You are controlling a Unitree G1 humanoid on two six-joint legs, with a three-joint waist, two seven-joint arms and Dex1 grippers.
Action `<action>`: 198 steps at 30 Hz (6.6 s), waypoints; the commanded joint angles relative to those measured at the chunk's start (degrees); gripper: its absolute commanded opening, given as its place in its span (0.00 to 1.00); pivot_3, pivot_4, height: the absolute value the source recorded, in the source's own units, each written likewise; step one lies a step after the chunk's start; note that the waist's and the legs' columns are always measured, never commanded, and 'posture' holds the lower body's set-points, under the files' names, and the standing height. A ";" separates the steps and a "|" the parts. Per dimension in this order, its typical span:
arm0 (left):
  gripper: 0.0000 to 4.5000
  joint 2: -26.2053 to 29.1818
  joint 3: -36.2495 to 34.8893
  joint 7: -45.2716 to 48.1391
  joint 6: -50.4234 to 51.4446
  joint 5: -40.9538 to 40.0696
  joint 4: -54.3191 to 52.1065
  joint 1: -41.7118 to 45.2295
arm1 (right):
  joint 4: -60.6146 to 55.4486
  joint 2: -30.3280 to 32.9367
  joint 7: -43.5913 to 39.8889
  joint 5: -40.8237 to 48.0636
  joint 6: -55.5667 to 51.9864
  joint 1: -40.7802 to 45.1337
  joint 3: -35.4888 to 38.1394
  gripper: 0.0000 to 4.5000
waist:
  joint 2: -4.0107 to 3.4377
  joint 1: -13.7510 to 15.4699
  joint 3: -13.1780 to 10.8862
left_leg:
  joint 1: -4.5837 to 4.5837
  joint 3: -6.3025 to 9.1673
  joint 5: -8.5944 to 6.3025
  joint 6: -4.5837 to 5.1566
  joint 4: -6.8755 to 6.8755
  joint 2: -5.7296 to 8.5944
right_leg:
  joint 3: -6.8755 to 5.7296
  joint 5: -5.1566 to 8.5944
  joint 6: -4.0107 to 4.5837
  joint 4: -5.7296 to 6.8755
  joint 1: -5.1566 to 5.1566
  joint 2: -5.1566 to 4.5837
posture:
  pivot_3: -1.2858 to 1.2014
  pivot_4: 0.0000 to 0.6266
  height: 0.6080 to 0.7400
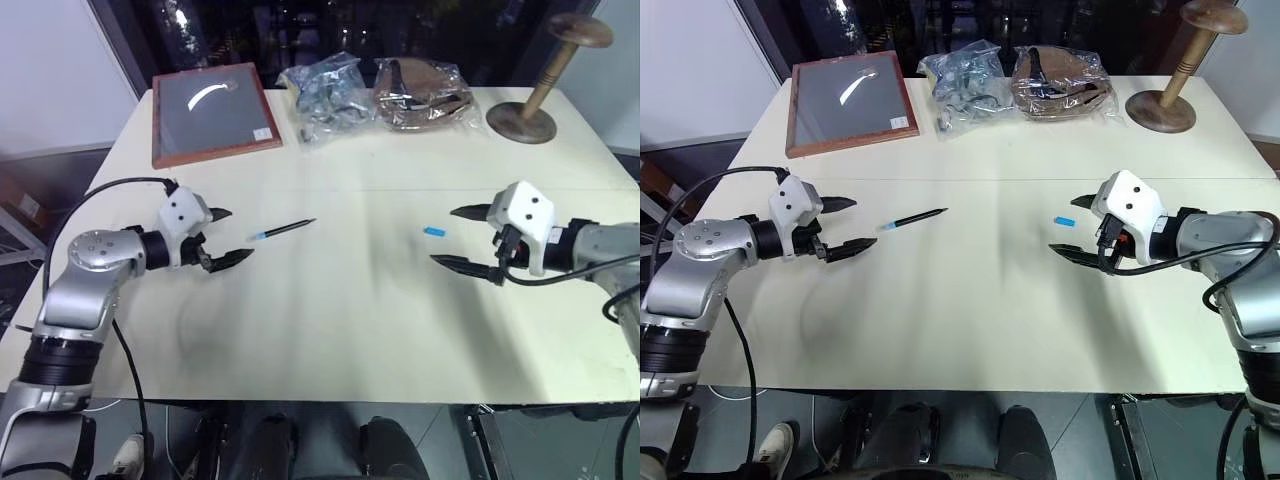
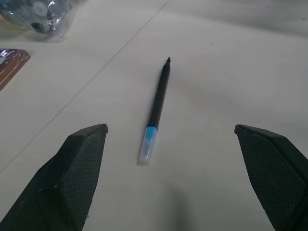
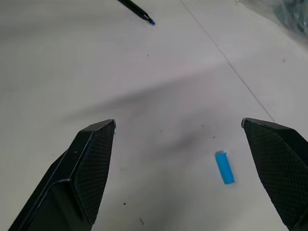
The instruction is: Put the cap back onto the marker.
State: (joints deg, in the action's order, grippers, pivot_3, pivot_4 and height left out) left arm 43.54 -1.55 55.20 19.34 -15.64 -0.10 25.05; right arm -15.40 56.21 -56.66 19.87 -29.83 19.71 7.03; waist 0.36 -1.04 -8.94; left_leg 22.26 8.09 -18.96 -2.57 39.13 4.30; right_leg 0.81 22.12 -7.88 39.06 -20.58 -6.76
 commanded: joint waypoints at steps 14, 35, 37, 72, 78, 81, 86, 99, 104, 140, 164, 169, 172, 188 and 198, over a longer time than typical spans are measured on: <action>0.99 -4.95 0.20 -3.69 -2.86 2.04 8.23 4.87 | -4.47 -0.64 3.27 0.89 -1.74 -1.30 2.38 0.97 | 0.00 0.06 0.00 | 0.00 -0.01 0.00 0.00 0.02 0.02 | -0.01 0.00 0.00 0.02 0.01 -0.01 | 0.52 0.24 1.00; 0.99 -15.30 7.03 10.20 -28.83 12.97 64.94 32.16 | -27.31 -8.78 20.25 4.61 -14.65 -13.64 9.95 0.97 | 0.05 -0.06 0.00 | 0.13 -0.05 0.00 0.00 0.08 0.17 | -0.27 -0.01 -0.01 0.21 0.01 -0.01 | 0.52 0.24 1.00; 0.99 -16.27 7.61 10.29 -30.61 14.39 66.96 32.88 | -28.23 -9.28 21.30 4.78 -15.30 -14.28 10.49 0.97 | 0.05 -0.13 0.00 | 0.12 -0.03 0.00 0.00 0.07 0.16 | -0.27 -0.01 -0.01 0.22 0.00 0.00 | 0.52 0.24 1.00; 0.01 -16.99 5.90 11.37 -34.55 16.78 62.79 32.82 | -19.65 -5.03 19.39 3.06 -12.98 -7.18 4.28 0.97 | 0.16 -0.18 0.10 | 0.01 0.00 0.01 0.01 0.27 0.13 | -0.26 -0.01 -0.02 0.54 0.05 0.00 | 0.52 0.24 1.00; 0.01 -14.35 3.22 10.66 -24.73 11.17 35.70 23.31 | -1.66 -1.26 6.40 -3.67 -2.70 6.30 -10.03 0.97 | 0.15 -1.35 0.10 | 0.16 0.07 0.01 0.01 0.15 0.06 | -0.24 -0.01 -0.02 0.41 -0.09 -0.01 | 0.52 0.24 1.00; 0.01 -13.80 1.71 7.60 -14.82 7.41 18.44 15.41 | 13.36 -4.93 1.57 -6.62 3.67 15.01 -14.82 0.97 | 0.14 -2.02 0.10 | 0.15 0.12 0.01 0.01 0.07 0.01 | -0.21 -0.01 -0.02 0.28 -0.08 -0.02 | 0.52 0.24 1.00; 0.01 -14.35 1.07 1.53 -4.87 4.95 2.02 6.83 | 34.74 -9.73 -4.67 -10.66 12.66 24.33 -18.23 0.97 | 0.15 -2.28 0.10 | 0.16 0.12 0.00 0.01 0.04 0.00 | -0.16 -0.01 -0.02 0.20 -0.07 -0.02 | 0.52 0.24 1.00; 0.01 -12.55 -0.87 -7.47 5.10 1.20 -13.53 -2.57 | 69.79 -15.29 -7.90 -15.98 23.54 35.51 -16.43 0.97 | 0.13 -2.35 0.09 | 0.15 0.06 0.01 0.00 0.04 0.01 | -0.17 -0.01 -0.02 0.19 -0.09 -0.03 | 0.52 0.24 1.00; 0.01 -12.86 -0.19 -8.67 5.51 0.44 -14.01 -2.46 | 71.70 -15.15 -8.14 -16.42 24.44 35.17 -14.70 0.97 | 0.13 -2.56 0.09 | 0.16 0.03 0.01 0.00 0.05 0.01 | -0.17 -0.01 -0.02 0.19 -0.09 -0.03 | 0.52 0.24 1.00; 0.00 -11.18 1.25 -9.22 4.63 0.17 -13.62 -2.04 | 77.89 -19.62 -6.70 -21.81 29.38 34.99 -12.45 0.01 | 0.12 -2.96 0.10 | 0.13 0.02 0.01 0.00 0.07 0.00 | -0.17 -0.01 -0.02 0.19 -0.06 -0.03 | 0.52 0.24 1.00; 0.00 -9.89 12.66 16.64 -23.16 5.39 14.09 13.33 | 7.53 -8.41 -16.44 -16.91 9.78 18.33 -16.22 0.01 | 0.03 -1.55 0.07 | 0.18 0.04 0.01 0.00 0.09 0.04 | -0.20 -0.01 -0.02 0.19 -0.10 -0.04 | 0.52 0.24 1.00; 0.00 -10.75 12.72 16.72 -24.11 5.50 14.17 13.73 | 7.43 -8.79 -15.81 -16.63 9.04 18.91 -17.00 0.01 | 0.03 -1.52 0.07 | 0.18 0.04 0.01 0.00 0.09 0.04 | -0.20 -0.01 -0.02 0.21 -0.10 -0.04 | 0.52 0.24 1.00; 0.00 -10.67 12.63 16.67 -24.21 5.62 13.07 13.02 | 7.34 -8.77 -15.80 -16.52 9.09 19.09 -17.43 0.01 | 0.03 -1.53 0.07 | 0.18 0.04 0.01 0.00 0.09 0.04 | -0.20 -0.01 -0.02 0.21 -0.10 -0.04 | 0.52 0.24 1.00; 0.00 -10.97 12.68 16.01 -23.91 6.00 12.06 12.73 | 6.00 -10.37 -15.29 -14.93 6.63 20.44 -18.86 0.01 | 0.03 -1.53 0.07 | 0.18 0.06 0.01 0.00 0.10 0.04 | -0.21 -0.01 -0.02 0.23 -0.11 -0.04 | 0.52 0.24 1.00; 0.00 -11.30 12.87 16.04 -24.07 6.11 12.21 12.95 | 4.89 -10.74 -14.38 -13.89 5.15 20.58 -19.13 0.01 | 0.03 -1.52 0.07 | 0.18 0.06 0.01 0.00 0.09 0.04 | -0.21 -0.01 -0.02 0.24 -0.11 -0.04 | 0.52 0.24 1.00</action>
State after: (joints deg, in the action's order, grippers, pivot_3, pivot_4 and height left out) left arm 32.19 11.61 71.28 -4.05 -9.39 13.32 37.64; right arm -8.36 45.67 -71.29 5.05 -24.72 38.81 -12.75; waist 0.39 -2.56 -8.87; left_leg 22.44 8.16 -18.95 -2.57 39.23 4.34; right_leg 0.59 22.11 -7.90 39.30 -20.68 -6.80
